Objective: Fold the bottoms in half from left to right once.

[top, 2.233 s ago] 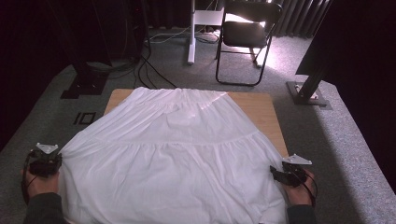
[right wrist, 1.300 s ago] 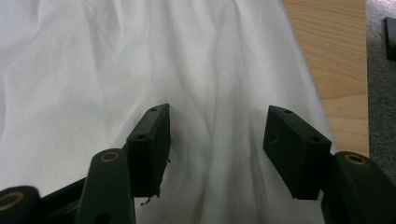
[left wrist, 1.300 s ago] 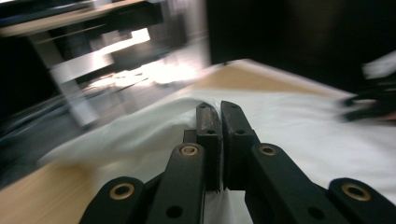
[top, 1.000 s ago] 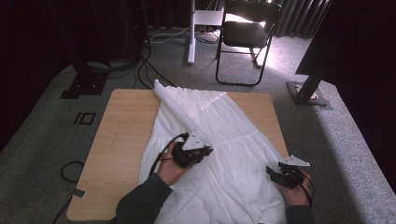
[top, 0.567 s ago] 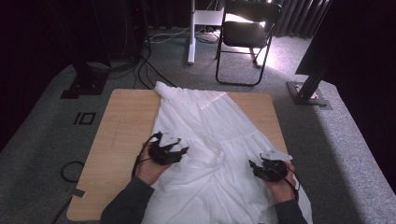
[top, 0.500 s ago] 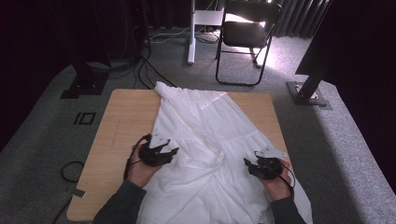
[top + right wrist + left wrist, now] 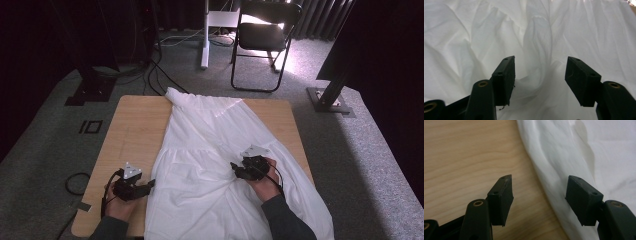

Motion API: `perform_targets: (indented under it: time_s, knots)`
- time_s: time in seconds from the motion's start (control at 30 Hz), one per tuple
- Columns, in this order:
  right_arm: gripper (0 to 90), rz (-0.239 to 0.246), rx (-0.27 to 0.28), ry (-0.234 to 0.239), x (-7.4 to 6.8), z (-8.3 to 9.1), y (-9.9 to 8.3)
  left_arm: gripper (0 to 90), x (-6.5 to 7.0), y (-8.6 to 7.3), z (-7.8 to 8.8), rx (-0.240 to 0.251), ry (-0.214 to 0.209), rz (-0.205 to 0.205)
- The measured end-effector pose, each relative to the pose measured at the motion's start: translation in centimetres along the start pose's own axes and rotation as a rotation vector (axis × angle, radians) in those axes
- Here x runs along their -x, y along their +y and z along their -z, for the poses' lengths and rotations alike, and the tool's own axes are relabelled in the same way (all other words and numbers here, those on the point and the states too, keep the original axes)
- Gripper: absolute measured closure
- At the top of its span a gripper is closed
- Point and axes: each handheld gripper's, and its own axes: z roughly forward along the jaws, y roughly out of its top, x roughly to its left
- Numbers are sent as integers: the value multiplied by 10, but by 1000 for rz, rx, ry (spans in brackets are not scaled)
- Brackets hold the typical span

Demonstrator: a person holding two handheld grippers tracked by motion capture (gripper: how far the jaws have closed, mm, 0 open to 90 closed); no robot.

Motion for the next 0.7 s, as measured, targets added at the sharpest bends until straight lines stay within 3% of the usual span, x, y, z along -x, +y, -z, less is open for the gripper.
perform_targets:
  time_s: [0.2,0.3,0.33,0.4,0.43,0.5,0.6,0.7]
  knots:
    - [365,-12,-74,28,-7,-12,-9,398,7,-1,-10,-23,-26,-16]
    - [391,16,-110,25,-15,-16,-11,426,11,0,-11,-15,-44,-25]
    - [417,16,-127,20,-16,-19,-12,486,11,0,-11,-11,-67,-33]
    - [523,5,-173,21,-15,-24,-14,793,11,1,-11,-16,-137,-43]
    - [659,-3,-182,28,-14,-25,-15,892,13,1,-10,-18,-111,-54]
    - [860,-13,-167,53,-11,-21,-14,900,10,1,-1,-11,-47,-78]
    - [879,19,-94,47,-14,-3,-8,900,-6,2,25,60,-10,-16]
    - [880,47,-30,84,-22,15,1,900,-18,7,53,109,97,7]
